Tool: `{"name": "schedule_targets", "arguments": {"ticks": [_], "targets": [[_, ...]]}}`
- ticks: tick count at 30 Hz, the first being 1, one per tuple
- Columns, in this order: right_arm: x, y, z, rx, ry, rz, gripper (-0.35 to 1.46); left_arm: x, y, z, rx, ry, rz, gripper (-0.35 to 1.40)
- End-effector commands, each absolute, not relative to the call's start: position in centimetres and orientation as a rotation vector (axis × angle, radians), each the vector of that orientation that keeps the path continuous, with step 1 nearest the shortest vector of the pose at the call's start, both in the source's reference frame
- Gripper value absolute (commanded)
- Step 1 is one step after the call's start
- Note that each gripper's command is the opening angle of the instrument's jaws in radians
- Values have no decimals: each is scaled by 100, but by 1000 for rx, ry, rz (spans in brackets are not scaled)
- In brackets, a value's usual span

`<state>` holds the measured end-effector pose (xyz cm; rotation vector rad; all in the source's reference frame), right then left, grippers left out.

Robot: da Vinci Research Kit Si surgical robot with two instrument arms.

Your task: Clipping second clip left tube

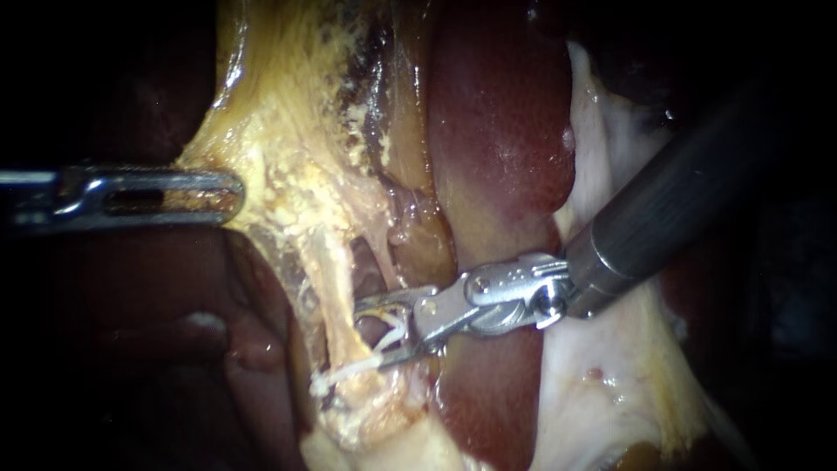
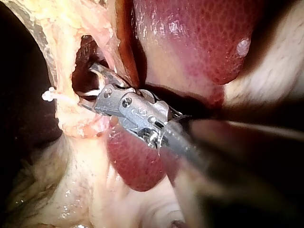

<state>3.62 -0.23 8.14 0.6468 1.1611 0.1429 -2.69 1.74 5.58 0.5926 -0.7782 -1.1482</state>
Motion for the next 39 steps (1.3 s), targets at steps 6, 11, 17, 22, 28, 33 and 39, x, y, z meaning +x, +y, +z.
{"name": "schedule_targets", "arguments": {"ticks": [6, 11, 17, 22, 28, 33, 39], "targets": [[361, -23, 814, 647, 1161, 143, 43, -269, 174, 558, 592, -778, -1149, -35], [361, -22, 813, 647, 1161, 143, 42, -268, 174, 557, 592, -778, -1148, -35], [355, -17, 809, 652, 1162, 144, 41, -265, 177, 556, 595, -777, -1147, -35], [340, -1, 796, 634, 1159, 170, 43, -260, 183, 556, 588, -779, -1152, -35], [313, 24, 774, 622, 1157, 198, 41, -257, 186, 557, 581, -778, -1156, -35], [300, 39, 759, 607, 1158, 203, 44, -256, 186, 557, 581, -778, -1156, -35], [300, 40, 744, 611, 1170, 209, 47, -256, 186, 557, 581, -778, -1156, -35]]}}
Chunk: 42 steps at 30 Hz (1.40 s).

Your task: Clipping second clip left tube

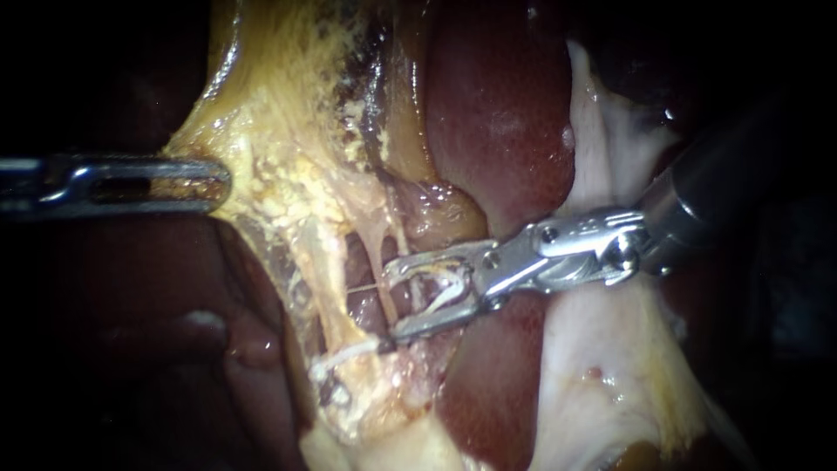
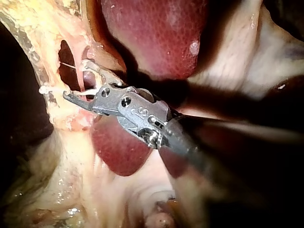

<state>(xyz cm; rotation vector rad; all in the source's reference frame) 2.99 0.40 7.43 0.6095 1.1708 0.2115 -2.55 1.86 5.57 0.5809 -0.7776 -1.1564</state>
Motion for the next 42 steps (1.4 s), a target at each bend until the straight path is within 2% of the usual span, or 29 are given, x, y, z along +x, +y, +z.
{"name": "schedule_targets", "arguments": {"ticks": [1, 12, 25, 36, 42], "targets": [[302, 39, 742, 611, 1170, 209, 48, -256, 186, 557, 581, -778, -1156, -35], [318, 29, 740, 635, 1174, 251, 51, -257, 185, 555, 580, -777, -1158, -35], [351, -7, 783, 691, 1161, 276, 51, -259, 183, 552, 579, -777, -1159, -35], [367, -19, 792, 750, 1155, 265, 51, -259, 183, 552, 578, -777, -1160, -35], [368, -22, 784, 838, 1213, 271, 50, -259, 183, 552, 578, -777, -1160, -35]]}}
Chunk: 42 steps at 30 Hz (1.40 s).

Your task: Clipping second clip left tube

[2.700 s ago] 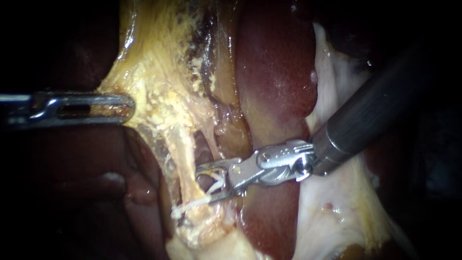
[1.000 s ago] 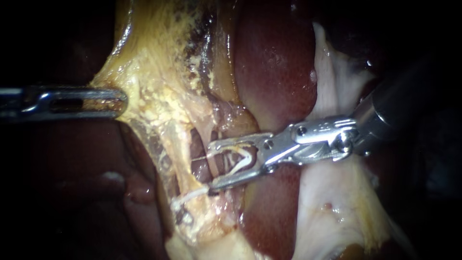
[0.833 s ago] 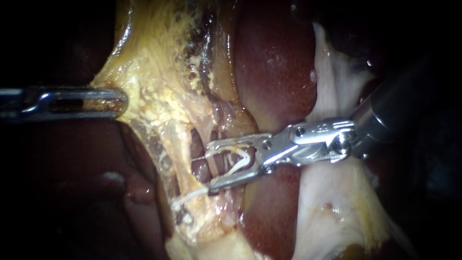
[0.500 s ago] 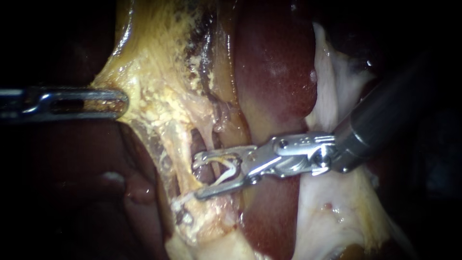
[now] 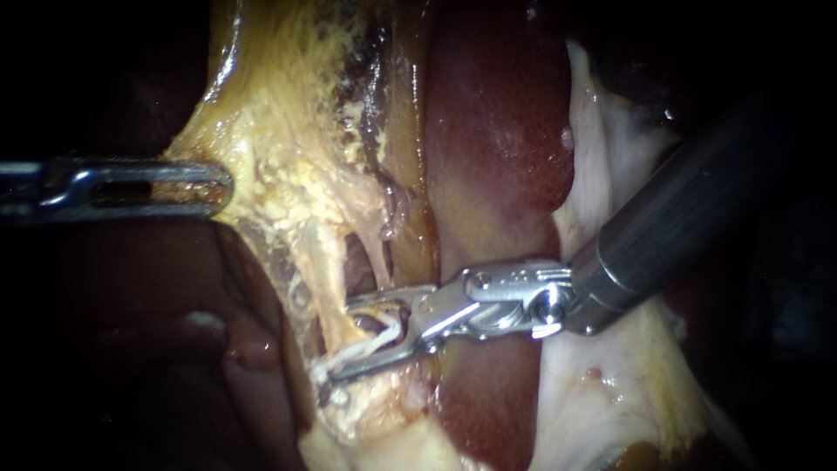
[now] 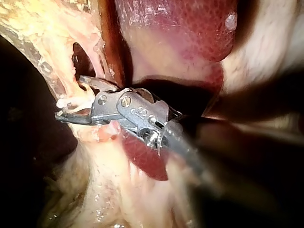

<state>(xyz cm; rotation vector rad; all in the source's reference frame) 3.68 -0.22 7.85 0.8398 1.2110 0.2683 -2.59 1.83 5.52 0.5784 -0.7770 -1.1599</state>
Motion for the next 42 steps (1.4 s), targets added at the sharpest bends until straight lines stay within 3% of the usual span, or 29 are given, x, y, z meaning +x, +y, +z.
{"name": "schedule_targets", "arguments": {"ticks": [1, 8, 35, 42], "targets": [[368, -22, 782, 858, 1230, 268, 49, -259, 183, 552, 578, -777, -1160, -35], [381, -25, 774, 931, 1295, 279, 46, -261, 183, 552, 578, -777, -1161, -35], [393, -27, 778, 932, 1303, 290, 37, -263, 183, 553, 577, -777, -1161, -35], [394, -28, 777, 933, 1306, 290, 28, -263, 183, 553, 577, -777, -1162, -35]]}}
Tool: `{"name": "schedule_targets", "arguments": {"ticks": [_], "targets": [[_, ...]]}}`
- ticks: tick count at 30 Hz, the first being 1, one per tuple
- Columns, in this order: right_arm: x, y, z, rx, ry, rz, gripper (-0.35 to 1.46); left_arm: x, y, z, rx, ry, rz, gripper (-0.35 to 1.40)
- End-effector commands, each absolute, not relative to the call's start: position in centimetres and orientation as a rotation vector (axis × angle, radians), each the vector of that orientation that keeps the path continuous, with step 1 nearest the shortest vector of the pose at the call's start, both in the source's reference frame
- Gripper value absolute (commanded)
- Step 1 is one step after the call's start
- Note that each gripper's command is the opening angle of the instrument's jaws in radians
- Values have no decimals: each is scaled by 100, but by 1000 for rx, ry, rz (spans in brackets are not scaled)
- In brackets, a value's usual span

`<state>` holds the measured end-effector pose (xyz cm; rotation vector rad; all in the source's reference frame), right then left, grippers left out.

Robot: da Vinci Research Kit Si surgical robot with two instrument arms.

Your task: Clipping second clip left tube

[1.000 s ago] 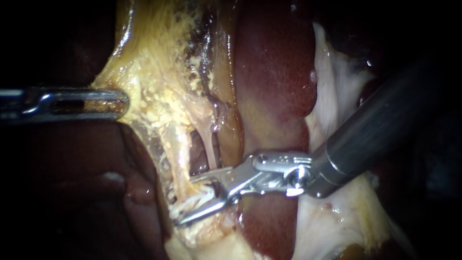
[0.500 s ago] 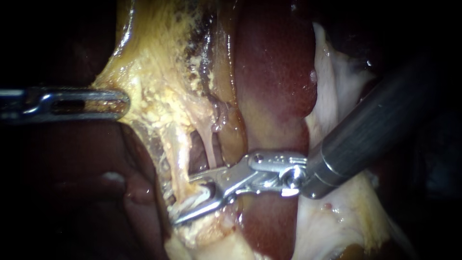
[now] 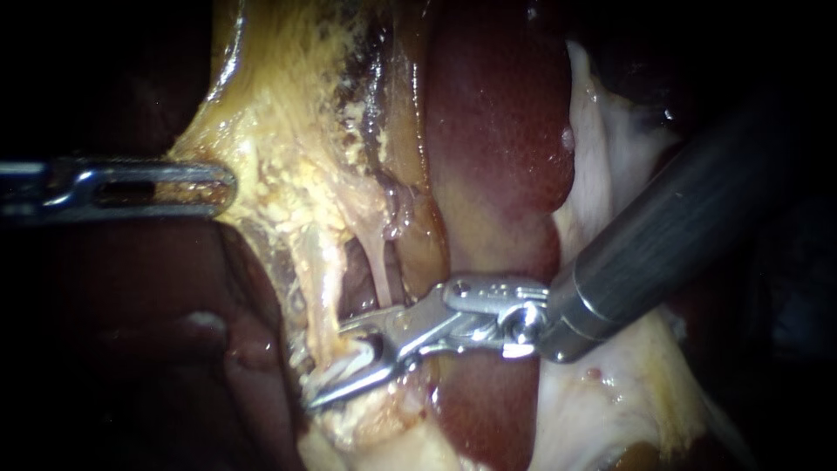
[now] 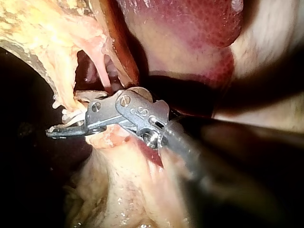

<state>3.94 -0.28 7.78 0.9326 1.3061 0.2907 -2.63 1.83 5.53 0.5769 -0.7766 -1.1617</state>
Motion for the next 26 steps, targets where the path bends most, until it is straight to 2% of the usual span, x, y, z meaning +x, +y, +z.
{"name": "schedule_targets", "arguments": {"ticks": [1, 2, 4, 5, 26], "targets": [[393, -28, 777, 933, 1306, 289, 21, -263, 183, 553, 577, -777, -1162, -35], [393, -28, 777, 933, 1306, 289, 9, -263, 183, 553, 577, -777, -1162, -35], [390, -28, 778, 929, 1306, 293, -31, -263, 183, 552, 577, -777, -1162, -35], [390, -28, 778, 921, 1306, 299, -35, -263, 183, 552, 577, -777, -1162, -35], [386, -25, 784, 915, 1302, 305, -35, -263, 182, 552, 574, -778, -1156, -35]]}}
